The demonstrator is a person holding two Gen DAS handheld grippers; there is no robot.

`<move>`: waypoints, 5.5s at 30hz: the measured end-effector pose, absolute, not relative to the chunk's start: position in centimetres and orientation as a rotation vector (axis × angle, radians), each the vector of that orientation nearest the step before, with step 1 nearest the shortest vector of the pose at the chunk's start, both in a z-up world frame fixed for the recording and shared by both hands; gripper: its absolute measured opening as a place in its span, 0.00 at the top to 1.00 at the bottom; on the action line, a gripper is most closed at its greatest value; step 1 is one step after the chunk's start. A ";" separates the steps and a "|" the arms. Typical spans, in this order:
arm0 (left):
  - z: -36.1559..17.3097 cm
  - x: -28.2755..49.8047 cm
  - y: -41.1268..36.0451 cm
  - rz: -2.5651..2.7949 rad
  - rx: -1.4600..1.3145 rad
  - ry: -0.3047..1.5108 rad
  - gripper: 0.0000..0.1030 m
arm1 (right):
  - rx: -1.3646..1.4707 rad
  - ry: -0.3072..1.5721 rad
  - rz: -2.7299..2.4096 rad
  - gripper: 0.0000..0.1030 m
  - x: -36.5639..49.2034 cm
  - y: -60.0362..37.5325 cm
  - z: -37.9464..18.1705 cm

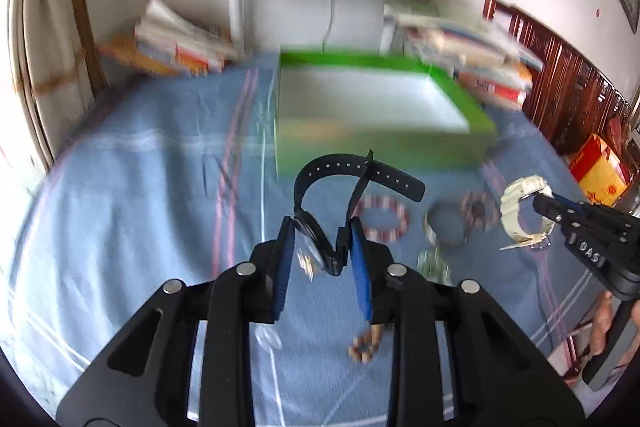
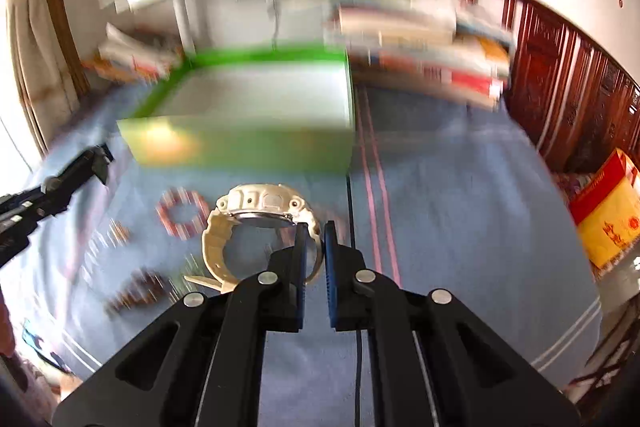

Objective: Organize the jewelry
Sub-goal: 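Carry both watches over the green box and open both tools to drop them, then swing both open tools away from the box and back over the jewelry, then grasp the brown wooden bead bracelet with the left tool while the right tool grasps the green jade charm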

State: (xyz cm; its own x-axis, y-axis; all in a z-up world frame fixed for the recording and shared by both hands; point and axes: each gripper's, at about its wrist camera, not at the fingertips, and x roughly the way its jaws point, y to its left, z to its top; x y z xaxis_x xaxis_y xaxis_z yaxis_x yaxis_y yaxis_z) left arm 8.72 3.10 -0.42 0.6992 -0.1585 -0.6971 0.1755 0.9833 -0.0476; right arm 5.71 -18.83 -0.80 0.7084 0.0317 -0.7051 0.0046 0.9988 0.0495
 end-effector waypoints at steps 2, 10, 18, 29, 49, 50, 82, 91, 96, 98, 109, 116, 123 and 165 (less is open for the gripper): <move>1.9 10.3 2.8 -0.212 0.016 0.732 0.73 | 0.053 0.720 0.016 0.91 6.9 -18.8 1.7; 1.6 22.0 1.1 -0.165 -0.016 0.783 0.72 | 0.049 0.774 -0.018 0.91 18.4 -18.2 1.8; -3.0 25.3 0.6 -0.180 -0.049 0.889 0.47 | 0.041 0.845 -0.015 0.61 22.8 -17.1 -2.8; -0.8 21.5 8.6 0.023 -0.228 0.589 0.17 | 0.541 0.571 -0.260 0.26 17.7 -30.8 -4.3; -5.4 19.6 8.9 0.114 -0.283 0.549 0.08 | 0.187 0.572 -0.363 0.20 17.6 -26.8 -6.5; -5.5 19.6 9.0 0.131 -0.283 0.541 0.08 | 0.211 0.560 -0.381 0.19 17.5 -27.3 -6.3; -5.2 18.0 12.0 0.078 -0.436 0.556 0.04 | 0.752 0.555 -0.366 0.10 12.1 -35.1 -8.7; -7.3 6.4 13.2 0.093 -0.338 0.876 0.04 | 0.425 0.858 -0.143 0.10 3.9 -26.9 -4.6; -6.8 3.4 9.6 -0.071 -0.220 0.908 0.04 | 0.258 0.865 0.027 0.12 1.2 -21.0 -3.8; -6.4 2.9 7.4 -0.142 -0.136 0.901 0.04 | 0.210 0.866 0.078 0.27 1.3 -18.8 -3.9; -7.6 4.0 2.0 -0.303 0.025 0.934 0.21 | 0.150 0.956 0.220 0.53 3.8 -14.2 -5.9; -9.5 6.1 0.9 -0.306 0.065 1.001 0.59 | 0.097 1.037 0.268 0.54 8.1 -11.8 -7.6; -9.5 8.3 1.2 -0.265 0.061 1.024 0.83 | 0.070 1.058 0.263 0.93 9.4 -12.4 -7.8; -9.3 10.8 2.5 -0.210 -0.088 1.072 0.51 | 0.074 1.084 0.210 0.52 8.0 -17.1 -8.7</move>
State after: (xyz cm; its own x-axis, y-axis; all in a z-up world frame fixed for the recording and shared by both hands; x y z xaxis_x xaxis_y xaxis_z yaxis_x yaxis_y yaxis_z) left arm 10.75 2.54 -9.35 0.4606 -0.2133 -0.8616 0.1279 0.9765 -0.1733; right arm 7.95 -17.06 -8.66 0.4499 0.2058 -0.8690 -0.1331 0.9777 0.1626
